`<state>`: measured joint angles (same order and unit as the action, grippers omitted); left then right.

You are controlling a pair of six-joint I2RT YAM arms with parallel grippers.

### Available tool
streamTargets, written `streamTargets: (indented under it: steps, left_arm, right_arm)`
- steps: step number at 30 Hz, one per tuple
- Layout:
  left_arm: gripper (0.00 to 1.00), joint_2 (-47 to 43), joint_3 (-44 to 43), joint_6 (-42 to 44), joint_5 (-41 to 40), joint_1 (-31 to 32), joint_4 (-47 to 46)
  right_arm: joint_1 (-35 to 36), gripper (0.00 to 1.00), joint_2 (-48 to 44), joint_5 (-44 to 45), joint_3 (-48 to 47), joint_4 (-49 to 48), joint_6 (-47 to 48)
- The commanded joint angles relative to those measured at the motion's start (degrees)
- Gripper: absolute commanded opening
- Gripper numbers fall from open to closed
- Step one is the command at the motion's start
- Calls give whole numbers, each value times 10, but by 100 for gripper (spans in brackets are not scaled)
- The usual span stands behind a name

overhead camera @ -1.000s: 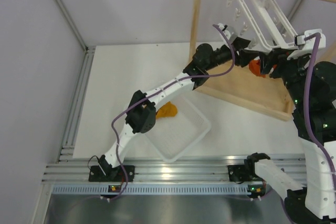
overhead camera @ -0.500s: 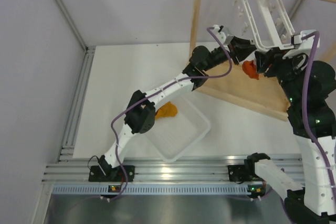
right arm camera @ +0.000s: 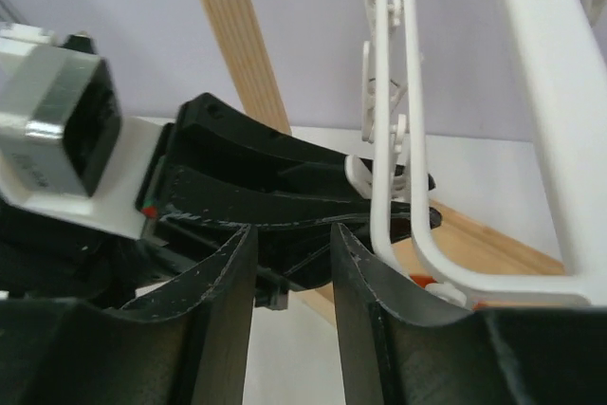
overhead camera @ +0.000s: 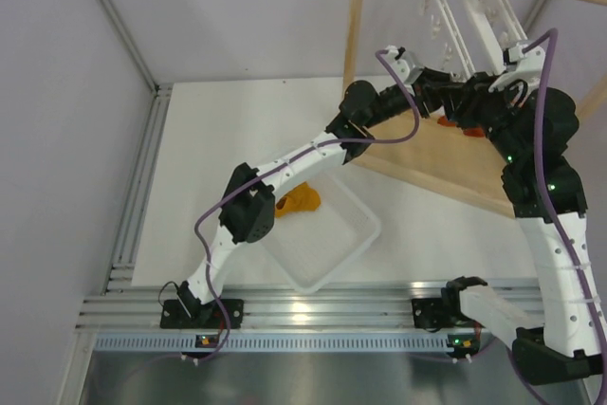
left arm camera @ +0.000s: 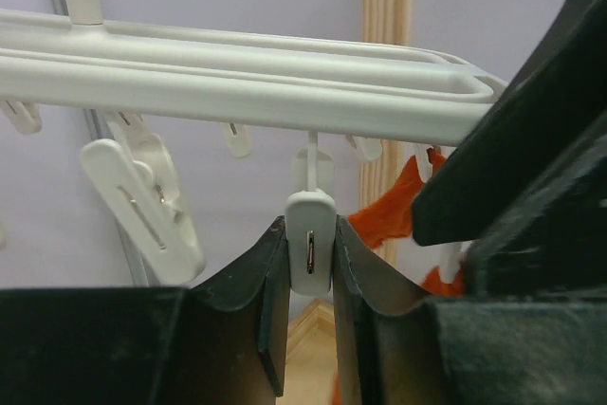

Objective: Clip the socks to the hanger
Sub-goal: Open the clamp at the hanger.

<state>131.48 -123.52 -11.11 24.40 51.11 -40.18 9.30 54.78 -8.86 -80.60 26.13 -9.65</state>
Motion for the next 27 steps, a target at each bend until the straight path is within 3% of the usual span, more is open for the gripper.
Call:
streamTargets:
  steps: [1,7,11,17,27]
  left_arm:
    - [3,-47,-2,18,7,3,-5]
    - [4,-47,4,22,18,4,-8]
    - [4,-38,-1,14,37,7,-25]
    - [5,-30,-8,6,58,13,-46]
    - [6,-19,-21,6,64,19,-47]
  right_arm:
    - [-3,36,11,72,-3,-5,-13]
    - [-4,48,-7,195,-7,-1,4]
    - [-4,55,-25,202,15,-34,-2]
    - [-5,58,-31,236,38,-63,0]
    - [-12,72,-36,165,65,-117,-23]
